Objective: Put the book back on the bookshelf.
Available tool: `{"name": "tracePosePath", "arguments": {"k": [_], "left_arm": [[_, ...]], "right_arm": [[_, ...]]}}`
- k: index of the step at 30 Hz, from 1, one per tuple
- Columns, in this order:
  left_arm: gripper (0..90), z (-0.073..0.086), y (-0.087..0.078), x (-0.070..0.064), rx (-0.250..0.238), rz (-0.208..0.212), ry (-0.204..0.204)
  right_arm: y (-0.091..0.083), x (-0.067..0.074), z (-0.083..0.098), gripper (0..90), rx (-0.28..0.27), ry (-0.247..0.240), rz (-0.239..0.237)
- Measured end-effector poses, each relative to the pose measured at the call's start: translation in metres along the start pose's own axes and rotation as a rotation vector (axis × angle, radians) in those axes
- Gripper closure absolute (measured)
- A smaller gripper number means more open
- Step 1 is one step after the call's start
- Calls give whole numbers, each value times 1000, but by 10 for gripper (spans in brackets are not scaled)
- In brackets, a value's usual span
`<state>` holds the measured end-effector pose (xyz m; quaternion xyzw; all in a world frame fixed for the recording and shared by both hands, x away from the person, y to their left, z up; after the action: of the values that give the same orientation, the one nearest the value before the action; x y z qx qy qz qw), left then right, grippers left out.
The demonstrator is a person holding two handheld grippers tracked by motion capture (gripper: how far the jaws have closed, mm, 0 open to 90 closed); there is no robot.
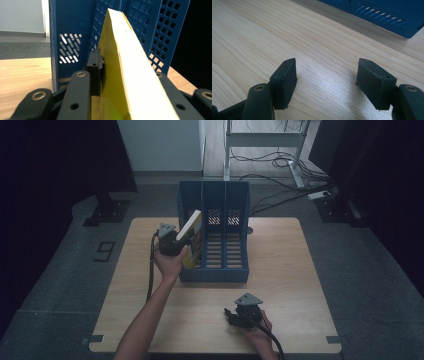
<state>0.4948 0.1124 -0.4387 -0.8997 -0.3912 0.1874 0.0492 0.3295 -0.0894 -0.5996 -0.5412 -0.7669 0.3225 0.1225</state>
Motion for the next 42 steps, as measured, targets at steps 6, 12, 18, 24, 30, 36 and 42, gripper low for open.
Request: {"name": "tracePosePath", "arguments": {"k": [6,12,18,24,30,36,42], "left_arm": [[705,2,3,0,33,-31,50],[740,0,2,3,53,-60,83],[749,-6,0,16,16,-74,26],[751,-24,-3,22,-37,-88,12],[751,-37,3,24,-57,-109,29],[751,-36,16,30,-47,-128,23],[751,-35,27,34,-41,-150,30]], "right_arm": [[0,0,0,319,0,0,0],[0,0,0,320,0,0,0],[0,0,0,320,0,0,0],[0,0,0,320,-2,1,-2],[0,0,0,319,-2,1,-1],[0,0,0,318,-2,1,-4],[0,0,0,320,-2,1,-6]]}}
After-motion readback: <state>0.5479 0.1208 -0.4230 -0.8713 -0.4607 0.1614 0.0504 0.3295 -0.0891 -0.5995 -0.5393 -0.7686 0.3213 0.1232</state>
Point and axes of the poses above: each handheld gripper's, and its own axes: y roughly forward along the jaws, z roughly out of its underside, x roughly to its left, the point moved 7 cm from there along y, roughly forward along the jaws, and after that the axes turned 15 degrees about z, right-handed, at the moved point
